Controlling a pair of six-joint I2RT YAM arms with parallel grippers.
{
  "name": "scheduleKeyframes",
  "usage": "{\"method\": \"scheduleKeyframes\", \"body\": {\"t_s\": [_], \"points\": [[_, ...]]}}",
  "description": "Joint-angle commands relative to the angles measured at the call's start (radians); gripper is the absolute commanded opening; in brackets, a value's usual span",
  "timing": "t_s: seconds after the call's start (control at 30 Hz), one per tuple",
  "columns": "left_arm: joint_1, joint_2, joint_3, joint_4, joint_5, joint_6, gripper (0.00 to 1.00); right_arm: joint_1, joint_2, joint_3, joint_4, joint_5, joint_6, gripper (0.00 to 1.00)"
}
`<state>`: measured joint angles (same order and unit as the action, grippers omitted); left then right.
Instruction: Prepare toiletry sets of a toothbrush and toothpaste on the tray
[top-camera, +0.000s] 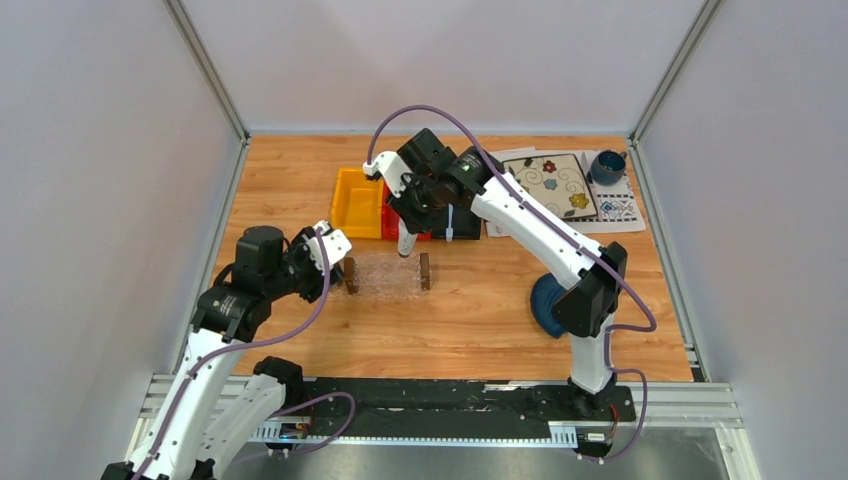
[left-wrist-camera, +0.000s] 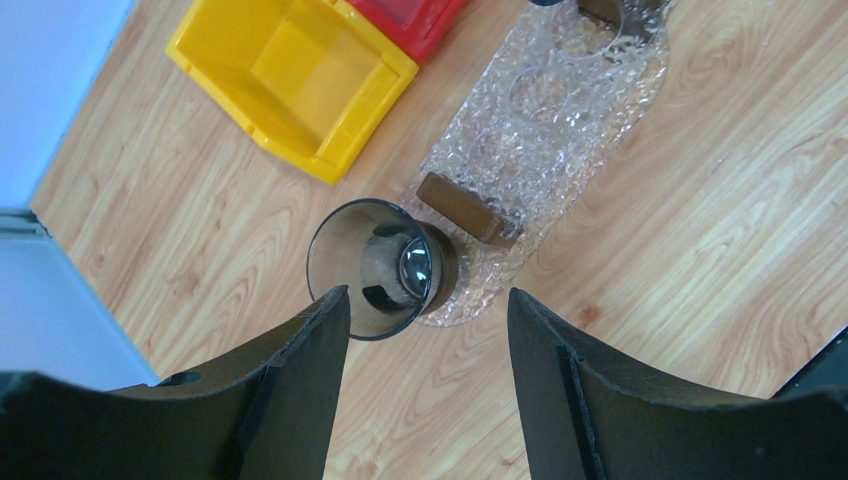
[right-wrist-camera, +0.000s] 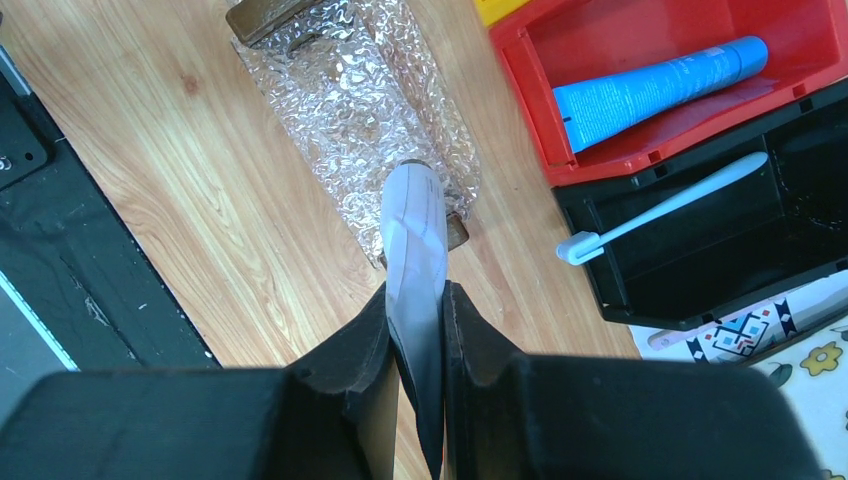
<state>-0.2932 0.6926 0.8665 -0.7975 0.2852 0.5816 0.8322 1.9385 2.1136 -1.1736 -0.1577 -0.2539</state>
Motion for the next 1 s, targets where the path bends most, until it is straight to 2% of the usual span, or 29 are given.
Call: {"method": "scheduleKeyframes", "body": {"t_s": [0.0,0.43,0.97], "points": [[0.015,-0.013,-0.015,0.037,-0.049,-0.015,0.67,0.013,0.008,0.0,0.012,0.006,0.012,0.0],[0.039,-0.019,-0.061,0.095,-0.113,-0.022,0.67,0.03,0.033,-0.007,-0.026,0.012,0.002,0.0],[0.046,-0.018,-0.075,0.112,-0.104,-0.022,0.67,0.041,0.063,0.02,-0.032,0.026,-0.001,0.0]]}}
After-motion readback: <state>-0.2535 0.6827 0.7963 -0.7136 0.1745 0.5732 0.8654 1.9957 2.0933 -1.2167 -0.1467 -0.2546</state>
